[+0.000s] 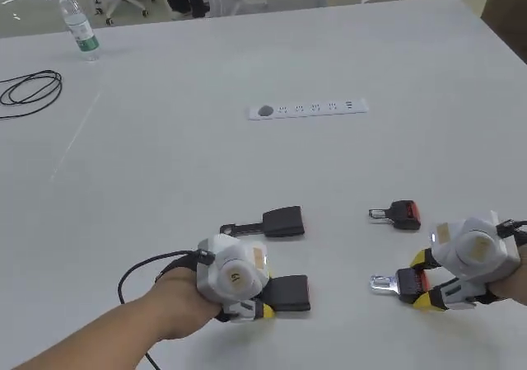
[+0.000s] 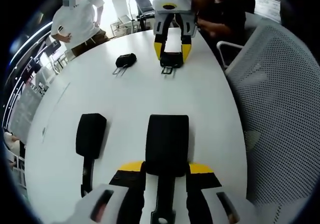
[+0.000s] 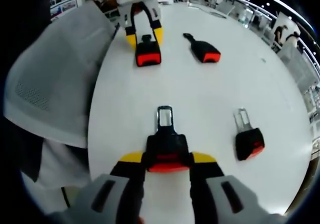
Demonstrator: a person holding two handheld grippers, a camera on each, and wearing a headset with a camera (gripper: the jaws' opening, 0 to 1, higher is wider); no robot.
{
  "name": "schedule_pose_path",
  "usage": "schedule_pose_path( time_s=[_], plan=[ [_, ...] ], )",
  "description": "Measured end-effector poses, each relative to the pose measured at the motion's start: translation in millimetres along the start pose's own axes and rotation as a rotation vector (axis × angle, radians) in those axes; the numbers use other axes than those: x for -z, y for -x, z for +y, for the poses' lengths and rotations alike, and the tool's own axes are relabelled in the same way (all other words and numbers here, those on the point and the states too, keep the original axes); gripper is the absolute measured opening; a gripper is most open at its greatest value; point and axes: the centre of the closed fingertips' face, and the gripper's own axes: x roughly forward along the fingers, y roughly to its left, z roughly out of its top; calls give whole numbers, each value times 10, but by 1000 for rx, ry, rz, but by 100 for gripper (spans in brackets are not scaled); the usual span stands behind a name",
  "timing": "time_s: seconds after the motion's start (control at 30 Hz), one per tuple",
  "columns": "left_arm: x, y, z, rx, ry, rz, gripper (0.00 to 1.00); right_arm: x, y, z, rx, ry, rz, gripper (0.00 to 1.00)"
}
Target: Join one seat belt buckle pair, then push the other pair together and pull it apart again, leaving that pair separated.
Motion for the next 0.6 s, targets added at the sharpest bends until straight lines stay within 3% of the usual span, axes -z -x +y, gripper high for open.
schedule_pose_path(
  time_s=[0.17, 0.6],
  plan=[
    [-11, -6, -10, 13, -44, 23, 31, 14, -23, -4, -13, 28, 27, 34],
    [3, -19, -19, 41, -44, 62, 31, 12, -29, 8, -24, -2, 34, 34]
  ],
)
